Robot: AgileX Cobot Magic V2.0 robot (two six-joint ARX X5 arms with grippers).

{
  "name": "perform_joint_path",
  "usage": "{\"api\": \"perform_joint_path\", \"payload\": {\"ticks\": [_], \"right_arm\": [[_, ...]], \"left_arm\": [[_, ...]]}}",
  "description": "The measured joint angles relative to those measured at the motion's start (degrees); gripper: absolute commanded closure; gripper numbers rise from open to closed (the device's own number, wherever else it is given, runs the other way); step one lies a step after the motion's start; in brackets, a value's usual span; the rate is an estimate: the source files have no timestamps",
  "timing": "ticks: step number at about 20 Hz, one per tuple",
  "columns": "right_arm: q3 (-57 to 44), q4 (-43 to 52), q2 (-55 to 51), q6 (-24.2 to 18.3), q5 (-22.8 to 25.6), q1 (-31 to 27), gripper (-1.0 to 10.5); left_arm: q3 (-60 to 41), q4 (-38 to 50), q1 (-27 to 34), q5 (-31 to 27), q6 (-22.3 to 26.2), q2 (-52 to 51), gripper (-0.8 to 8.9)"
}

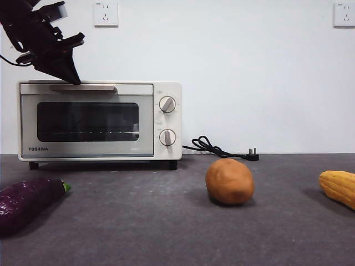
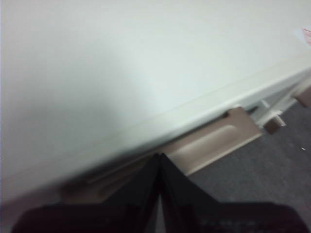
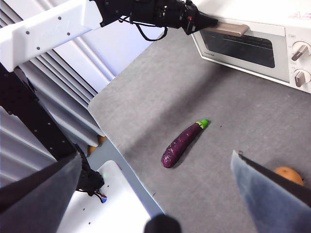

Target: Take the eggplant from the table,put the eggplant in the oven

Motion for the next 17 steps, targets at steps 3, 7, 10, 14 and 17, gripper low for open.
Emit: {"api": "perform_joint_path", "payload": {"ticks": [3, 7, 10, 14, 17], "right_arm": [[0.00, -0.02, 0.00, -0.33, 0.00, 0.00, 3.5], [0.00, -0.02, 0.00, -0.55, 0.00, 0.00, 3.5], [0.00, -0.02, 0.00, -0.87, 0.00, 0.00, 3.5], [0.00, -0.04, 0.00, -1.57, 0.02, 0.00, 3.5], [0.00, -0.04, 0.00, -1.84, 0.00, 0.00, 3.5]], "left_arm": [[0.35, -1.49, -0.96, -0.02, 0.04, 0.00, 8.19], [0.63, -4.52, -2.34, 0.24, 0.44, -0.35, 8.19], [0.66, -6.51, -3.72, 0.59, 0.48, -0.52, 8.19], [0.72, -10.62, -5.49, 1.38, 0.48, -0.74, 8.19], [0.52, -15.13, -7.04, 2.54, 0.48, -0.68, 8.19]]}}
